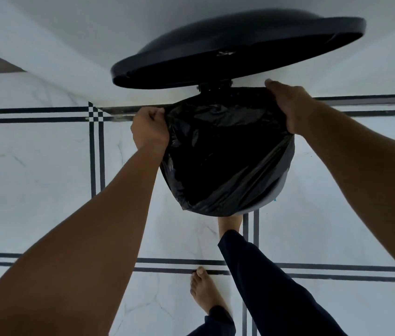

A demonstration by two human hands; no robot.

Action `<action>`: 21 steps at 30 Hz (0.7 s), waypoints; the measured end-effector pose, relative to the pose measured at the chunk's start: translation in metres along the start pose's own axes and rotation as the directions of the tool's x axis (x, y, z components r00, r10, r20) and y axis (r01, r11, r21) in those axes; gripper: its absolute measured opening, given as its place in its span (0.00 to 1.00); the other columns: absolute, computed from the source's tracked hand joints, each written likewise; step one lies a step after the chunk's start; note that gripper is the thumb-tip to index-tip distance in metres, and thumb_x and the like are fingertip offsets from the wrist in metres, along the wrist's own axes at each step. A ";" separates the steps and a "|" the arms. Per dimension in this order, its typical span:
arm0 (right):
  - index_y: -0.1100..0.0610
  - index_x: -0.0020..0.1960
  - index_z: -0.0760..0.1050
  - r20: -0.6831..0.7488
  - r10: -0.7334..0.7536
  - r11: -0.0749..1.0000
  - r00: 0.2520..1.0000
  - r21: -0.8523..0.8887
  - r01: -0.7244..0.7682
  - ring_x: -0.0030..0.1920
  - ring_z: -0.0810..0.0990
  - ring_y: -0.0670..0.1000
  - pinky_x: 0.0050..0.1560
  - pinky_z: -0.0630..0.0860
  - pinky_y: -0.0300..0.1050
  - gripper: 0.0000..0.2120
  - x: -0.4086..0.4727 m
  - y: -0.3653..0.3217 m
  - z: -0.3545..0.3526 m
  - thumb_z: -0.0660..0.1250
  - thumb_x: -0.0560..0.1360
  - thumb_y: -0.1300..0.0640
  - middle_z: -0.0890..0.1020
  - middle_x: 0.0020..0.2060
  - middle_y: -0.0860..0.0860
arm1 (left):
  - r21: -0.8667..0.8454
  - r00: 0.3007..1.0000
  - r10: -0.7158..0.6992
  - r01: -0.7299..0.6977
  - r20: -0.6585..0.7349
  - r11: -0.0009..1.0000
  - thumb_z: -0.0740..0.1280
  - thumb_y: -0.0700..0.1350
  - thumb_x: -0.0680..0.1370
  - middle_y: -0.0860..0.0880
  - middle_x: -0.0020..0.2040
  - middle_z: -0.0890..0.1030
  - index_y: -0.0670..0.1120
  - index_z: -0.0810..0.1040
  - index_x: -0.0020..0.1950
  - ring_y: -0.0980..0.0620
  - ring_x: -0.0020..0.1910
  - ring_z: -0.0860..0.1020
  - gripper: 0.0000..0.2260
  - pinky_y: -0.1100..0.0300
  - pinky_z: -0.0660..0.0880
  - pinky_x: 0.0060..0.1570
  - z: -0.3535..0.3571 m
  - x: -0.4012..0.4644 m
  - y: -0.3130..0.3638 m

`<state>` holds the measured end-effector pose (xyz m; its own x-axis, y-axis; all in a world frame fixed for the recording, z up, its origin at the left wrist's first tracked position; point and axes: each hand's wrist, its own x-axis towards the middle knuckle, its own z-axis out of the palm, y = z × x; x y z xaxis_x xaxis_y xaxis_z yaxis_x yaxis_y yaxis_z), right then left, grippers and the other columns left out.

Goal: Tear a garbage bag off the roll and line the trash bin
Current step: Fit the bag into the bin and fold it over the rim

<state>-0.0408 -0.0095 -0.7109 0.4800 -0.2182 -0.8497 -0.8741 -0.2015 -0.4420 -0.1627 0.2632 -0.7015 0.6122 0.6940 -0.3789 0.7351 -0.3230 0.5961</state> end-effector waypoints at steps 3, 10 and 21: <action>0.51 0.61 0.82 0.054 0.085 0.994 0.995 -0.072 -0.081 0.52 0.85 0.59 0.61 0.78 0.55 0.43 -0.004 0.005 0.000 0.77 0.52 0.31 0.85 0.54 0.54 | -0.015 0.996 -0.067 0.068 0.064 0.998 0.68 0.50 0.81 0.53 0.39 0.82 0.48 0.84 0.46 0.49 0.46 0.83 0.09 0.57 0.79 0.51 0.002 0.012 0.001; 0.53 0.54 0.85 0.226 0.125 0.991 0.966 0.019 -0.133 0.50 0.87 0.58 0.57 0.79 0.52 0.25 -0.018 0.008 -0.011 0.71 0.71 0.34 0.88 0.49 0.55 | 0.045 0.972 -0.127 0.120 0.198 0.992 0.70 0.45 0.78 0.51 0.38 0.82 0.44 0.84 0.43 0.49 0.40 0.80 0.07 0.52 0.81 0.49 0.001 0.030 0.001; 0.54 0.37 0.73 -0.171 -0.184 0.938 0.968 0.264 0.224 0.36 0.77 0.49 0.44 0.77 0.42 0.14 -0.043 0.037 -0.028 0.73 0.73 0.47 0.78 0.33 0.49 | -0.141 0.996 0.014 -0.026 -0.090 0.990 0.60 0.50 0.84 0.52 0.42 0.82 0.43 0.82 0.51 0.52 0.44 0.79 0.14 0.64 0.74 0.45 -0.017 -0.042 -0.016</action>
<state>-0.0916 -0.0347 -0.6823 0.6379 -0.3372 -0.6923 -0.7320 0.0139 -0.6812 -0.2057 0.2501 -0.6831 0.5934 0.7448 -0.3052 0.6700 -0.2469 0.7001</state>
